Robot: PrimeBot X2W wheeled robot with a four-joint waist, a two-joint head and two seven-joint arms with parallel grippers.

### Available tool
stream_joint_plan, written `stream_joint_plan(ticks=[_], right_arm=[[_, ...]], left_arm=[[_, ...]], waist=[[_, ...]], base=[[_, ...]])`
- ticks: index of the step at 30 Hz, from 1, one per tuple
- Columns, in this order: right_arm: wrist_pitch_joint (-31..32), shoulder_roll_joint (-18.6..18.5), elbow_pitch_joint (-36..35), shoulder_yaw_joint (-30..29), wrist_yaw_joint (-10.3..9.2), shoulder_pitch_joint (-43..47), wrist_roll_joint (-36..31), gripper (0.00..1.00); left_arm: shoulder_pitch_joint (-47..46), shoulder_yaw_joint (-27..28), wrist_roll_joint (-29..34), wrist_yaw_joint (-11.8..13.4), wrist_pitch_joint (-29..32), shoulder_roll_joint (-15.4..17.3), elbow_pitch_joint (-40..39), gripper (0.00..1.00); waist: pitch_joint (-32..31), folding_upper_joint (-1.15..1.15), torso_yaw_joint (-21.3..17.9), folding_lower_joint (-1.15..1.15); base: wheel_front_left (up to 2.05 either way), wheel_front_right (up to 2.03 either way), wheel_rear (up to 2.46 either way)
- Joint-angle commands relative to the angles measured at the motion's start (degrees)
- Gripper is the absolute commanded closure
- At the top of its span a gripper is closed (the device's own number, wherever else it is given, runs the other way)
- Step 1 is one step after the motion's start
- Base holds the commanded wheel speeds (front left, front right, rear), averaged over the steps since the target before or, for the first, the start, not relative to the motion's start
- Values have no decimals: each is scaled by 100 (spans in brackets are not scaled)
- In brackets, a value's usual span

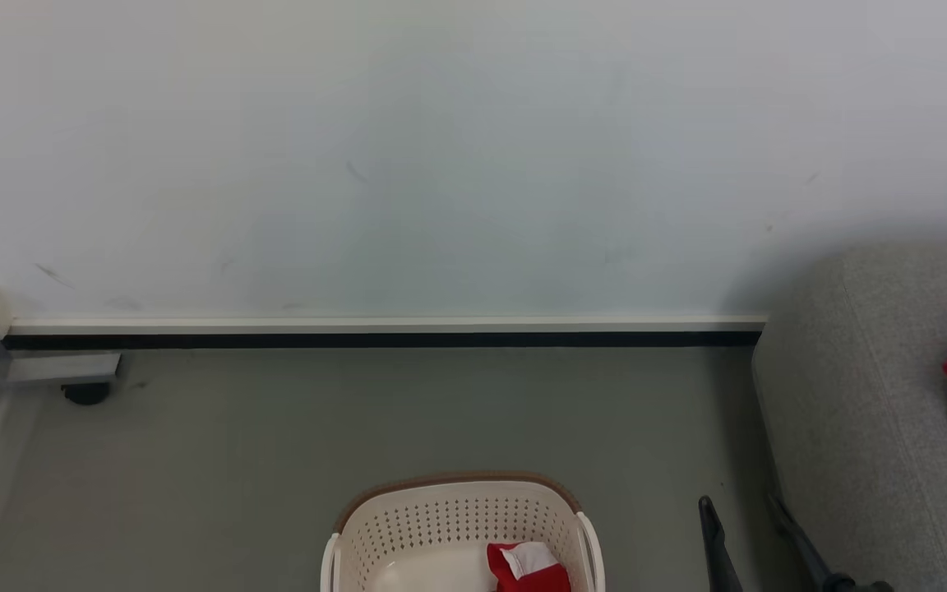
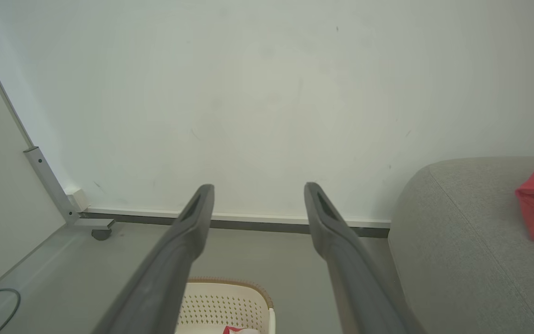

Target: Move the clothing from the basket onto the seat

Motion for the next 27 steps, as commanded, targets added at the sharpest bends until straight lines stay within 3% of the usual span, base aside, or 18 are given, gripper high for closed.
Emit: stream_joint_plan(ticks=[1,11,19,27], right_arm=[[-5,-1,-36,7,-4,-119,-20,0],[-5,-14,-267,18,-4,-952,-172,0],[-5,98,-631,177,-4,-1934,-343,0],[-5,246,-935,443,-4,-2696,-552,0]], left_arm=[[-159,-70,3,-77,-23,-1,126,0],[-1170,-402,85,-228,-23,159,474,0],[-2629,-1445,243,-240,-22,878,1179,0],[-4224,-2789,-106,-242,60,1533,2196,0]], waist=[[281,0,-70,-1],[1395,0,-318,-1],[2633,0,-700,-1],[3781,0,-1125,-1]], base=[[0,0,0],[0,0,0],[0,0,0],[0,0,0]])
